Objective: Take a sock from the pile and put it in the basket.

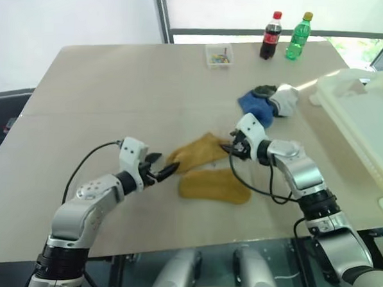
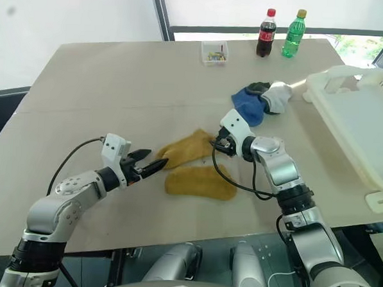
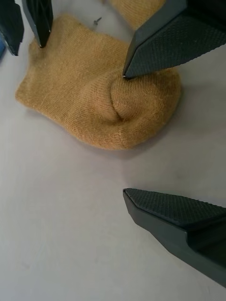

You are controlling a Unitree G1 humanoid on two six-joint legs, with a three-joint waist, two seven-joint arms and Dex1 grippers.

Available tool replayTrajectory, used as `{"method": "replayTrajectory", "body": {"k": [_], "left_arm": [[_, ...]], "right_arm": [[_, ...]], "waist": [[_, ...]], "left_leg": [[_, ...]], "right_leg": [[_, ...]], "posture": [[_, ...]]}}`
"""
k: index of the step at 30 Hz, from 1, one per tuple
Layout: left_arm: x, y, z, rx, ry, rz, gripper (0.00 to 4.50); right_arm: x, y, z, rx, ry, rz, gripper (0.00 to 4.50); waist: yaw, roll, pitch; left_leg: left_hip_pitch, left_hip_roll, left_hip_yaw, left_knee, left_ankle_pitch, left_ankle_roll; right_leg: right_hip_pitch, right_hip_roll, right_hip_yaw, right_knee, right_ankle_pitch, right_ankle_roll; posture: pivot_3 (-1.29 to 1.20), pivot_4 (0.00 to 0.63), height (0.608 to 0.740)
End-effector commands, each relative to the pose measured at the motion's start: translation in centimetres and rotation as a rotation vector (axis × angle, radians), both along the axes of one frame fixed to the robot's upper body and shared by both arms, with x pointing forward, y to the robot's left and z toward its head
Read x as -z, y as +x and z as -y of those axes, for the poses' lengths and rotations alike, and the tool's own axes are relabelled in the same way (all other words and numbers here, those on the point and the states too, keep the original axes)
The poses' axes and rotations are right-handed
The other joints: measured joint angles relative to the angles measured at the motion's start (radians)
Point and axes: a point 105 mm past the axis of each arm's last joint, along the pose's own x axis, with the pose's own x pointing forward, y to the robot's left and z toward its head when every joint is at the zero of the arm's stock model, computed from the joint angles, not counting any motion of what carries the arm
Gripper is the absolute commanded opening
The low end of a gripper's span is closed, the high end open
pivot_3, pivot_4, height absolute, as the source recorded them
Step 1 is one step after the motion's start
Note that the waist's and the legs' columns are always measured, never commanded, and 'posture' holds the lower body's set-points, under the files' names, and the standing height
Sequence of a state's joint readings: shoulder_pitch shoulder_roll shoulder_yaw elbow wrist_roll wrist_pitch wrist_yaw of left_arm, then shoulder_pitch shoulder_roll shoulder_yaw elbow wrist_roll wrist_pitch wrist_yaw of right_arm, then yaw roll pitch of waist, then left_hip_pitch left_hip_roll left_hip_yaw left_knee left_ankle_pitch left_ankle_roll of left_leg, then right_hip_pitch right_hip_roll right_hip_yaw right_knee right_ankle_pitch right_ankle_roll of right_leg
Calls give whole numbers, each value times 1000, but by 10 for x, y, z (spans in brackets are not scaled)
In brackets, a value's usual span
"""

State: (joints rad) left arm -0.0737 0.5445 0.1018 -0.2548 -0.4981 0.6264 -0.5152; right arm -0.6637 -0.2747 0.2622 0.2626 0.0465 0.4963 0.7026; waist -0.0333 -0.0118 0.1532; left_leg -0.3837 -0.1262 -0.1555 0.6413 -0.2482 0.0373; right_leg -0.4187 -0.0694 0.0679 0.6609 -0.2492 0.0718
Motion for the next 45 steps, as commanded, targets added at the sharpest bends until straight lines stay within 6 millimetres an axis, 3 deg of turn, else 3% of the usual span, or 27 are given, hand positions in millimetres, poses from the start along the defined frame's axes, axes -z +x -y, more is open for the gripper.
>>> {"method": "replayTrajectory", "body": {"k": [1, 3, 6, 7, 9, 10, 13, 17, 21, 27, 39, 45], "left_arm": [[4, -3, 0, -12, 30, -2, 3935], [7, -3, 2, -11, 34, -9, 3935], [14, -4, 8, 1, 42, -33, 2665], [15, -3, 10, 1, 36, -35, 2136], [14, -2, 12, -5, 18, -26, 1070], [-2, 3, 15, -10, -67, 37, 456], [-45, 2, 24, 49, -303, 147, 118], [-59, -20, 34, 214, -380, 111, 118], [-62, -28, 34, 287, -402, 79, 118], [-61, -36, 42, 397, -410, -11, 118], [-35, -41, 38, 424, -275, -139, 118], [-29, -40, 33, 434, -237, -159, 118]], "right_arm": [[-2, -1, -6, -54, -23, 13, 2413], [3, -1, -4, -59, -41, 10, 1772], [3, -1, -4, -63, -33, 19, 290], [0, 0, -3, -59, -26, 34, 0], [-6, 2, -3, -57, -7, 56, 0], [-18, 2, -1, -45, 29, 76, 0], [-50, -9, 11, -23, 128, 111, 0], [-73, -50, 27, -47, 214, 84, 0], [-71, -83, 36, -29, 222, 42, 0], [-67, -97, 42, 69, 247, 4, 0], [-23, -127, 51, 178, 194, -140, 0], [-21, -135, 52, 191, 193, -150, 0]], "waist": [[-2, 0, 0], [-2, 0, 0], [-2, 1, -1], [-1, 1, -1], [-1, 1, -1], [-1, 1, -1], [0, 1, -1], [17, 0, -1], [18, 1, -1], [22, 1, -1], [21, 1, -1], [22, 1, -1]], "left_leg": [[0, 0, 0, 0, 0, 0], [1, 0, 0, 0, 0, 0], [2, 0, 0, 0, 0, 0], [2, 0, 0, 0, 0, 0], [2, 0, 0, 0, 0, 0], [2, 0, 0, 0, 0, 0], [2, 0, 0, 0, 0, 0], [-11, 0, -4, 6, 0, 0], [-14, 0, -4, 6, 0, 0], [-13, 0, -3, 7, 0, 0], [-13, 0, -3, 6, 0, -1], [-13, 0, -2, 6, 0, -1]], "right_leg": [[0, 0, 0, 0, 0, 0], [0, 0, 0, 1, 0, 0], [1, 0, 0, 1, 0, 0], [1, 0, 0, 1, 0, 0], [1, 0, 0, 1, 0, 0], [1, 0, 0, 1, 0, 0], [1, 0, 0, 2, 0, 0], [-7, 0, -4, 2, 0, 0], [-10, 0, -3, 1, 0, 0], [-9, 0, -3, 3, 2, 0], [-9, 0, -3, 2, 2, 0], [-9, 0, -3, 2, 2, 0]], "posture": [[0, 150, 740], [0, 150, 740], [0, 150, 740], [0, 150, 740], [0, 150, 740], [0, 150, 740], [0, 150, 740], [0, 150, 740], [0, 150, 740], [0, 150, 740], [0, 150, 740], [0, 150, 740]]}}
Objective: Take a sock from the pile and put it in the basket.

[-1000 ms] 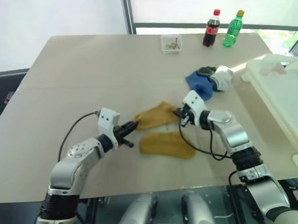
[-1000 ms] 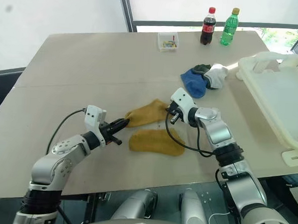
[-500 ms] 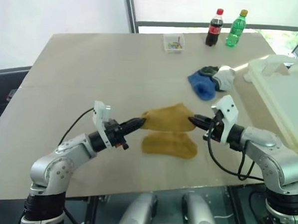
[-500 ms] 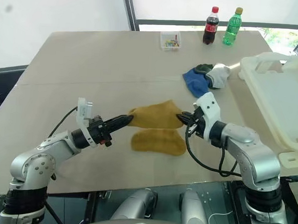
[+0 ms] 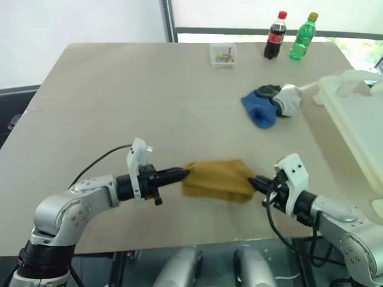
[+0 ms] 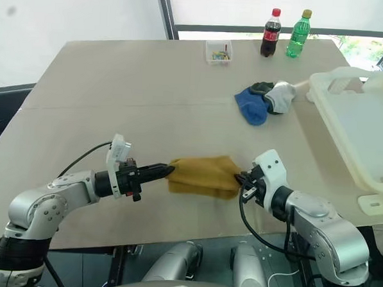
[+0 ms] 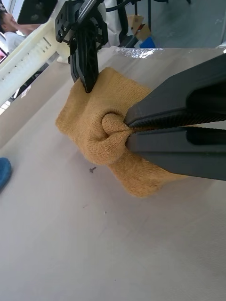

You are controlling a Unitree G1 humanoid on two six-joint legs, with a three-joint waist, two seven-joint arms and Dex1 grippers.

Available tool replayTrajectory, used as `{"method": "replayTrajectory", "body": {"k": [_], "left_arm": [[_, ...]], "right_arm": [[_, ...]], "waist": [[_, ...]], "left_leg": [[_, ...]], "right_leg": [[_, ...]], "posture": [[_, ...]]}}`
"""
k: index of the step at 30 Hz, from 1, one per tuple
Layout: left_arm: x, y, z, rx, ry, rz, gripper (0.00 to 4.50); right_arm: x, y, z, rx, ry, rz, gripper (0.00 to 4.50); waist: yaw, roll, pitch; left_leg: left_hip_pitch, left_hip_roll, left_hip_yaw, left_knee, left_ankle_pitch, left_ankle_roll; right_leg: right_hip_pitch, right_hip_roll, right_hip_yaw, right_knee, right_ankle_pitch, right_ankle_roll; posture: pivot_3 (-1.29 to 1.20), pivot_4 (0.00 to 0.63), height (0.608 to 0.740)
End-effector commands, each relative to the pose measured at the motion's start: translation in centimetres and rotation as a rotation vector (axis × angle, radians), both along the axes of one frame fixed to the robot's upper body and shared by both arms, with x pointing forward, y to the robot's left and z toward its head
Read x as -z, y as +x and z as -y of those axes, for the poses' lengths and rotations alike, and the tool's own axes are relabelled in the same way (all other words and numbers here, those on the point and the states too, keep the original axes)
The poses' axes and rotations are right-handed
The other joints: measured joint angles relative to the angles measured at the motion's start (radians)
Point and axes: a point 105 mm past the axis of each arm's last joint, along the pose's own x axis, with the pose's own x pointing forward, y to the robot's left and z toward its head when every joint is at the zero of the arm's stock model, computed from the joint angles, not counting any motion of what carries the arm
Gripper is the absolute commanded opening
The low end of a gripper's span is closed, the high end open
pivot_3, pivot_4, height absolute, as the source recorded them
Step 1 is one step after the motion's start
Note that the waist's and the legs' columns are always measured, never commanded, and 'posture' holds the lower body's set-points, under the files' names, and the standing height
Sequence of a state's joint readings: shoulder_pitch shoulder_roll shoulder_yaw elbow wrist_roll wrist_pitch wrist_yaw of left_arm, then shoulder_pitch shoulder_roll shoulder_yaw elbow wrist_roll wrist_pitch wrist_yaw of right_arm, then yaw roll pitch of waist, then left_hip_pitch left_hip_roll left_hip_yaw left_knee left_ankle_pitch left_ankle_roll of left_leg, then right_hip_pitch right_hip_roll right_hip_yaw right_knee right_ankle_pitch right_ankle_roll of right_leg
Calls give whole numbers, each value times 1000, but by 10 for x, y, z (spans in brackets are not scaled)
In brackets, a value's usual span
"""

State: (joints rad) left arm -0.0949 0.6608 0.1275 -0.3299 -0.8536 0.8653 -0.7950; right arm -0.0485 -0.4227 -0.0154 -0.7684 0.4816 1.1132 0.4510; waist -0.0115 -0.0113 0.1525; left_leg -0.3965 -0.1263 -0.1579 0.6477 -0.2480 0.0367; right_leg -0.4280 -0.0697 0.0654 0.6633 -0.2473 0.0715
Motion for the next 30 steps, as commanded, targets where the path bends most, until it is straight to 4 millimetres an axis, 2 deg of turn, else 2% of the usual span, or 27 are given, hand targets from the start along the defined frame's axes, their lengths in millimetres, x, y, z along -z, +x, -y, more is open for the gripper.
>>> {"method": "replayTrajectory", "body": {"k": [1, 7, 15, 16, 17, 21, 22, 27, 28, 29, 30], "left_arm": [[1, 0, -4, 21, 46, 29, 118], [24, -1, -1, 75, 174, 63, 118], [26, 6, 9, 53, 153, 71, 118], [26, 4, 9, 62, 147, 66, 702], [25, 4, 8, 62, 142, 69, 955], [19, 4, 2, 35, 123, 98, 2837], [16, 4, 1, 34, 105, 96, 3106], [0, -4, -9, 59, 11, 65, 3106], [0, -5, -10, 68, 9, 58, 3301], [0, -6, -12, 75, 10, 53, 3301], [1, -4, -13, 70, 21, 52, 3301]], "right_arm": [[-10, -4, -1, -6, -2, 44, 0], [0, -4, -3, -2, -21, 9, 0], [19, -6, 1, -23, -83, -49, 0], [20, -7, 0, -36, -84, -52, 637], [21, -7, 2, -41, -104, -43, 937], [16, -10, 5, -72, -104, 10, 2911], [9, -8, 9, -63, -88, 45, 3202], [-30, -12, 23, -120, 7, 214, 3202], [-32, -14, 23, -140, 25, 216, 2820], [-34, -16, 22, -167, 38, 219, 2693], [-35, -19, 20, -204, 36, 221, 2379]], "waist": [[0, 0, 0], [1, 0, 0], [4, 0, 0], [4, 0, 0], [2, 0, 0], [3, 0, 0], [3, 0, 0], [4, -1, 0], [4, -1, 0], [4, -1, 0], [4, -1, 0]], "left_leg": [[0, 0, 0, 0, 0, 0], [0, 0, 0, 0, 0, 0], [0, 0, 0, 0, 0, 0], [0, 0, 0, 0, 0, 0], [0, 0, 0, 0, 0, 0], [0, 0, 0, 0, 0, 0], [0, 0, 0, 0, 0, 0], [0, 0, 0, 1, 0, 0], [1, 0, 0, 1, 0, 1], [1, 0, 0, 1, 0, 1], [2, 0, -1, 1, -1, 2]], "right_leg": [[0, 0, 0, 0, 0, 0], [0, 0, 0, 0, 0, 0], [0, 0, 0, 0, 0, 0], [0, 0, 0, 0, 0, 0], [0, 0, 0, 0, 0, 0], [0, 0, 0, 0, 0, 0], [0, 0, 0, 0, 0, 0], [1, 0, 0, -1, 0, 0], [2, 0, -1, -1, 0, 0], [2, 0, -1, -1, 0, 0], [3, 0, -1, -1, 0, 0]], "posture": [[0, 150, 740], [0, 150, 740], [0, 150, 740], [0, 150, 740], [0, 150, 740], [0, 150, 740], [0, 150, 740], [0, 150, 740], [0, 150, 740], [0, 150, 740], [0, 150, 740]]}}
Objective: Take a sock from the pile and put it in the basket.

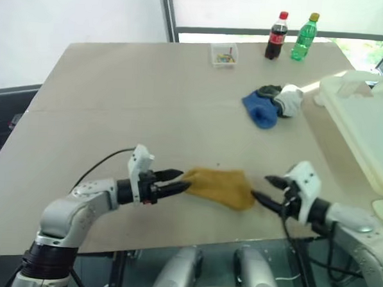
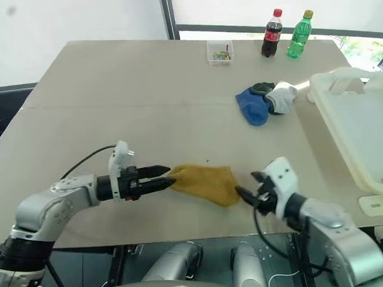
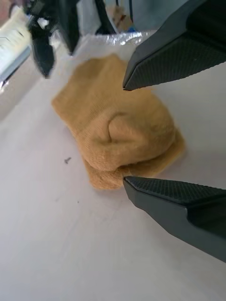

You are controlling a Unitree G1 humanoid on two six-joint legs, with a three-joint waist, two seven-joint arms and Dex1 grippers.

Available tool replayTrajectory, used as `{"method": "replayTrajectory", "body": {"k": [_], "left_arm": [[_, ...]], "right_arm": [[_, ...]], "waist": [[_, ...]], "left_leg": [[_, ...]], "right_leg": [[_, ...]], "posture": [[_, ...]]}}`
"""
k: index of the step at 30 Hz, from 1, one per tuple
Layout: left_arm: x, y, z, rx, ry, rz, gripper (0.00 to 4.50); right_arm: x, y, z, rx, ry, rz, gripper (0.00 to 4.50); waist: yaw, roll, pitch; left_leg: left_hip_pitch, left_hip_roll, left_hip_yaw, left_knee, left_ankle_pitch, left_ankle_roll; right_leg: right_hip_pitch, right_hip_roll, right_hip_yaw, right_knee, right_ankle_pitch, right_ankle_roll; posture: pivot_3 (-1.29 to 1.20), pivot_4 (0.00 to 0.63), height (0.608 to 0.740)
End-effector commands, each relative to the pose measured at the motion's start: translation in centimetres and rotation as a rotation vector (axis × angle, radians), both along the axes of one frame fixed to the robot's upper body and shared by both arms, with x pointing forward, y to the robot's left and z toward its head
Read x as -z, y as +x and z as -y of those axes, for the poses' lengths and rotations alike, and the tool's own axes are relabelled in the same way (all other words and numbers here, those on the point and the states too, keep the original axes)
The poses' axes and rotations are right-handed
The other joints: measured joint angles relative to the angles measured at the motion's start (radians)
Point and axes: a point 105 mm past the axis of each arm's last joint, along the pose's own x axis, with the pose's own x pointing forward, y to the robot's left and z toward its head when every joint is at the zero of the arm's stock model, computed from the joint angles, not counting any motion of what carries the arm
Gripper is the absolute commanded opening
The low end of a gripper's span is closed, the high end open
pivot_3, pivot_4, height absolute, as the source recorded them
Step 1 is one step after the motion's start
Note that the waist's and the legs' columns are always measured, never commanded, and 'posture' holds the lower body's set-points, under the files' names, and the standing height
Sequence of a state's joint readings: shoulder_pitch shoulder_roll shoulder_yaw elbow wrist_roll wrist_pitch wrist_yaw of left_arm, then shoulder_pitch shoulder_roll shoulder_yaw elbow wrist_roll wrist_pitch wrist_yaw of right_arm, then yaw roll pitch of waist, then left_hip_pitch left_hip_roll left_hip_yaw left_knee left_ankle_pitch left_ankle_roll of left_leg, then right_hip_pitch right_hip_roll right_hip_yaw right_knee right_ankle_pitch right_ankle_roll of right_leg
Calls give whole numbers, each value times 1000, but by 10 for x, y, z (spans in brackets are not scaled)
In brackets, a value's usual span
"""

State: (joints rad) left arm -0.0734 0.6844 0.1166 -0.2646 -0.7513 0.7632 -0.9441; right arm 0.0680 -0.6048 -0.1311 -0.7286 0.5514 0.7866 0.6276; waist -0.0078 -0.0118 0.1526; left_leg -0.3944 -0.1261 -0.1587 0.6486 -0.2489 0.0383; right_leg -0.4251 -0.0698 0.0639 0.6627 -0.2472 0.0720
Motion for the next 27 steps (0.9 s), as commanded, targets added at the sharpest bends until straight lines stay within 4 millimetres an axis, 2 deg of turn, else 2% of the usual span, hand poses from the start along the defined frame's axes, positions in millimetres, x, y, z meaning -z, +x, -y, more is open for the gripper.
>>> {"method": "replayTrajectory", "body": {"k": [1, 4, 5, 6, 9, 14, 19, 23, 27], "left_arm": [[-5, 1, -4, 13, 0, 16, 3301], [0, 4, -10, -1, 28, 9, 3301], [0, 4, -12, -3, 28, 1, 3301], [2, 5, -14, -8, 36, -4, 3301], [4, 7, -18, -22, 43, -34, 3301], [26, 11, -4, 1, 90, -184, 3301], [21, 7, 10, 79, 0, -296, 3301], [25, 1, 13, 145, 39, -286, 3301], [4, 2, 28, 218, -73, -290, 3301]], "right_arm": [[-13, -13, -11, -141, 15, 58, 2050], [-3, -14, -16, -217, -27, 68, 532], [2, -13, -19, -232, -40, 66, 147], [10, -8, -21, -238, -61, 76, 39], [34, 3, -25, -248, -139, 84, 39], [65, 12, -20, -261, -240, 79, 39], [77, 12, -15, -297, -294, 81, 39], [79, 13, -17, -311, -296, 85, 39], [77, 14, -20, -319, -296, 97, 39]], "waist": [[0, 0, 0], [-1, 0, 0], [-1, 0, 0], [-2, 0, 0], [-1, 0, 0], [7, 0, 0], [4, -2, -1], [1, -1, -1], [2, -2, -2]], "left_leg": [[0, 0, 0, 0, 0, 0], [1, 0, 0, 0, 0, 0], [2, 0, 0, 0, 0, 0], [2, 0, 0, 0, 0, 1], [3, 0, 0, 0, 0, 0], [9, 0, 0, 0, 0, -1], [14, 0, -1, -1, -2, 3], [14, 0, -1, -1, -2, 2], [14, 0, -1, -1, -2, 2]], "right_leg": [[0, 0, 0, 0, 0, 0], [1, 0, 0, 0, 0, 0], [2, 0, 0, 0, 0, 0], [2, 0, 0, 0, 0, 0], [3, 0, 0, 0, 0, 0], [8, 0, -1, -1, 0, 0], [14, 0, -1, -1, 0, 0], [14, 0, -1, -1, 0, 0], [14, 0, -1, -1, 0, 0]], "posture": [[0, 150, 740], [0, 150, 740], [0, 150, 740], [0, 150, 740], [0, 150, 740], [0, 150, 740], [0, 150, 740], [0, 150, 740], [0, 150, 740]]}}
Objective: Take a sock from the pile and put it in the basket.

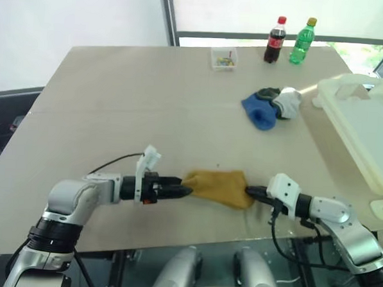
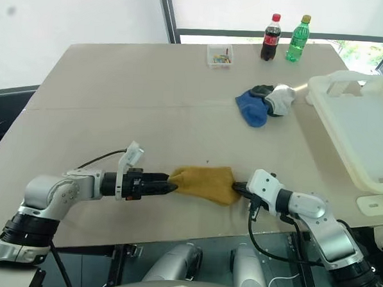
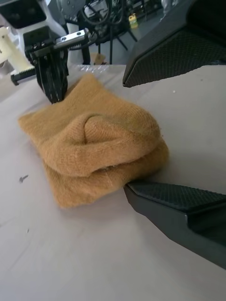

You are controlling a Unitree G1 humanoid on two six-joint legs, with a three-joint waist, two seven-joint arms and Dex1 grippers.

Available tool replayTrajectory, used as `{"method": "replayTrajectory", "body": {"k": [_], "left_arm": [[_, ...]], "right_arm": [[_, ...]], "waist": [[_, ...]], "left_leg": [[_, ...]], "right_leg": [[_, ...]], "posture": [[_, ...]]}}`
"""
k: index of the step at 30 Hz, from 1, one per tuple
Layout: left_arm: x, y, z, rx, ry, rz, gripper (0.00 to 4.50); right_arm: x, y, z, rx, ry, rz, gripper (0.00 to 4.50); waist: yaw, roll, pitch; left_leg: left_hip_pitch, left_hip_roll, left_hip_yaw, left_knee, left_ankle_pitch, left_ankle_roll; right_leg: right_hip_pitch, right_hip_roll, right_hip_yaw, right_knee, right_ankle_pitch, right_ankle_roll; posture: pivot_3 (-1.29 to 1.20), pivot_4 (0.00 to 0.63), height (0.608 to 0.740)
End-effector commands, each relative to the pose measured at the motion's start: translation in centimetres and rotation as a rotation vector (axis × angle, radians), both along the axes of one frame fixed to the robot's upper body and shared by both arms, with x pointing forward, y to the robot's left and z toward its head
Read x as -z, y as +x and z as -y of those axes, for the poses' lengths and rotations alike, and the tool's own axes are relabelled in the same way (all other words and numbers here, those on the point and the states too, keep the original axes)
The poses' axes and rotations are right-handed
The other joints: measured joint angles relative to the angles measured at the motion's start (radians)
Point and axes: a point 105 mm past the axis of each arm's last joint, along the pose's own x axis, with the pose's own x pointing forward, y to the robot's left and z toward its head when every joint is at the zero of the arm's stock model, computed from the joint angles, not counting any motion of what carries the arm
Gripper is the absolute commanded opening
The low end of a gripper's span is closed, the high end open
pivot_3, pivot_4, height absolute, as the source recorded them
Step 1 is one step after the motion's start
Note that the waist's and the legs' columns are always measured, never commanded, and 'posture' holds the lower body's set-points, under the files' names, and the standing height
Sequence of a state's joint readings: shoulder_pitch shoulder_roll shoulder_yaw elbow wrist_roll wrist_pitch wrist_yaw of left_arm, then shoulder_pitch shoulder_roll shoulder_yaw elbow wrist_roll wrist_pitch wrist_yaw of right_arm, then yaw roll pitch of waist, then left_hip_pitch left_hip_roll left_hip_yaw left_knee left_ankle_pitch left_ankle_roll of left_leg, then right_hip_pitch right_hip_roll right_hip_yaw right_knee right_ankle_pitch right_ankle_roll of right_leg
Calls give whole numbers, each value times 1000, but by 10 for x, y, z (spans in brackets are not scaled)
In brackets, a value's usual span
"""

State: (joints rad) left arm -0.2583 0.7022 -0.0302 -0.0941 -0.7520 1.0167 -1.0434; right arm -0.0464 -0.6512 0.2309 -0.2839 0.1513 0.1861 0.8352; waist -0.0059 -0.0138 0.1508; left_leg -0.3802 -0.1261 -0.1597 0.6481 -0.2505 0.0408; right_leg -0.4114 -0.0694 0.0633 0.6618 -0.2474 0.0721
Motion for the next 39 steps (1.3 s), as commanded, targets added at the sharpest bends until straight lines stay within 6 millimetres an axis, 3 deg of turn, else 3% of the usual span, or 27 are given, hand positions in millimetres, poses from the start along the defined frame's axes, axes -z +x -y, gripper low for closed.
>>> {"method": "replayTrajectory", "body": {"k": [1, 4, 10, 16, 31, 34, 39], "left_arm": [[-20, -2, 15, 72, -101, 15, 3301], [-33, -4, 26, 134, -140, 49, 3301], [-38, -5, 45, 242, -158, 79, 3301], [-37, -6, 69, 365, -199, 19, 3301], [-28, -1, 105, 478, -239, -7, 3301], [-39, 2, 101, 458, -285, 11, 3301], [-55, 5, 69, 392, -271, 107, 3301]], "right_arm": [[14, -4, 1, -1, -36, -50, 39], [11, -4, 5, 9, -46, -32, 39], [8, -6, 9, 39, -46, -19, 39], [7, -6, 10, 65, -45, -13, 39], [2, -8, 10, 101, -39, -3, 39], [0, -9, 11, 115, -38, -1, 39], [-1, -9, 11, 115, -44, 3, 39]], "waist": [[0, 0, 0], [0, 0, 0], [3, 0, 0], [12, 0, 0], [18, -1, 0], [19, -1, 0], [11, -1, 1]], "left_leg": [[0, 0, 0, 0, 0, 0], [0, 0, -1, 0, 0, 0], [-1, 0, -1, 0, 1, -2], [-1, 0, -1, 0, 1, -2], [-2, 0, -1, 0, 2, -4], [-2, 0, -1, 1, 2, -4], [-2, 0, -1, 0, 2, -4]], "right_leg": [[0, 0, 0, 0, 0, 0], [0, 0, -1, 0, 0, 0], [0, 0, 0, -1, 0, 0], [0, 0, -1, -1, 0, 0], [0, 0, -1, -1, 0, 0], [0, 0, -1, -1, 0, 0], [-1, 1, -1, 0, 0, 0]], "posture": [[0, 150, 740], [0, 150, 740], [0, 150, 740], [0, 150, 740], [0, 150, 740], [0, 150, 740], [0, 150, 740]]}}
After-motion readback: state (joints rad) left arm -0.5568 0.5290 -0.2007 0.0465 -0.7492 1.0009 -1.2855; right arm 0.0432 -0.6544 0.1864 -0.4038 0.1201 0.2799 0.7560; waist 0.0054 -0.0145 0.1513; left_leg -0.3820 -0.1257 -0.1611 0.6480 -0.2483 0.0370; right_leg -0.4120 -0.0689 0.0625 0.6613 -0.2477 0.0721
